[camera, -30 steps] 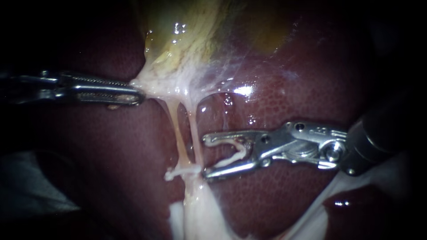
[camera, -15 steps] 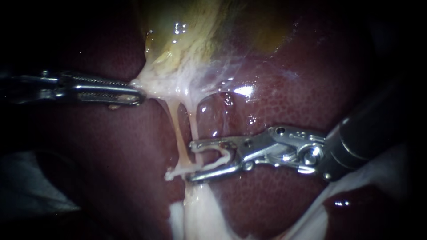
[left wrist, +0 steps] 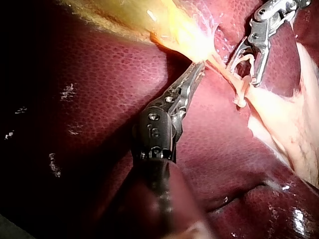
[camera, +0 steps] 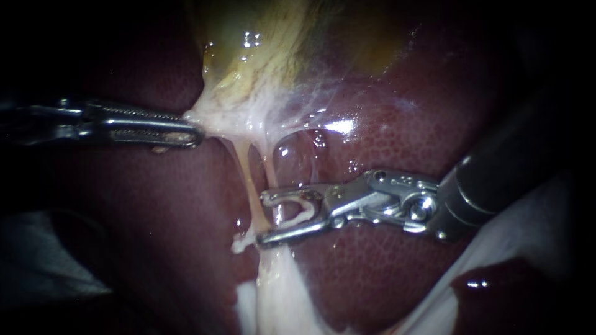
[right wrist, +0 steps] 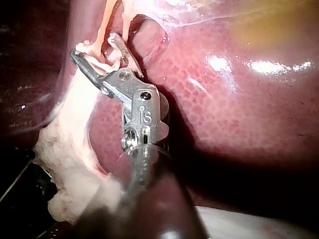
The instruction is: Clipping second clip left tube
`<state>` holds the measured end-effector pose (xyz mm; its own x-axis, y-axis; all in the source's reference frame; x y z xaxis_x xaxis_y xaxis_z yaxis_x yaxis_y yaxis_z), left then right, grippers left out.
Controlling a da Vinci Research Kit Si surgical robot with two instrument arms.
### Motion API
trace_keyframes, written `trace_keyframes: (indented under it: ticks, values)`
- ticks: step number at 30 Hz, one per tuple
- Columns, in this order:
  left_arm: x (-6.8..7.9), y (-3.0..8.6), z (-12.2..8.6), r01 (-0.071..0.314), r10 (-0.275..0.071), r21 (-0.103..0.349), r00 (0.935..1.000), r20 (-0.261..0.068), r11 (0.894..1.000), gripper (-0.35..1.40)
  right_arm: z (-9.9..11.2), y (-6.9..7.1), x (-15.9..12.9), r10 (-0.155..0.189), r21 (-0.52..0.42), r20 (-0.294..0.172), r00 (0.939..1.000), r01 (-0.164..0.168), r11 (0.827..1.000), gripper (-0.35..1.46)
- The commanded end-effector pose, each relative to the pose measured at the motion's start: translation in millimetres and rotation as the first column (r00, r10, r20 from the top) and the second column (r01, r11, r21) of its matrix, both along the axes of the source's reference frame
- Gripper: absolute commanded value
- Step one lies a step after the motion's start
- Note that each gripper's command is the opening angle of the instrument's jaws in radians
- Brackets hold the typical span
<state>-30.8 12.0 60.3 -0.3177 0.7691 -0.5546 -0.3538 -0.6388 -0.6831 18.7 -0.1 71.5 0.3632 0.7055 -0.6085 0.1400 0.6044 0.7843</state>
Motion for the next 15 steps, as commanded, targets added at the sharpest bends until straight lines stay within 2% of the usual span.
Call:
trace_keyframes:
  ticks: [1, 9, 15]
  values:
    - [0.0, 0.0, 0.0, 0.001, -0.001, 0.000, 1.0000, -0.001, 1.000, -0.35, 0.0, -0.2, 0.3, -0.003, 0.002, -0.012, 0.9999, 0.003, 1.000, 0.50]
    - [0.0, 0.0, 0.0, 0.001, -0.001, 0.000, 1.0000, -0.001, 1.000, -0.35, 0.1, -1.2, 2.2, -0.019, 0.044, -0.066, 0.9976, 0.022, 0.999, 0.50]
    - [-0.1, 0.0, 0.0, 0.001, -0.001, 0.000, 1.0000, -0.001, 1.000, -0.35, -0.2, -1.5, 4.1, 0.016, 0.050, -0.110, 0.9938, -0.011, 0.999, 0.50]
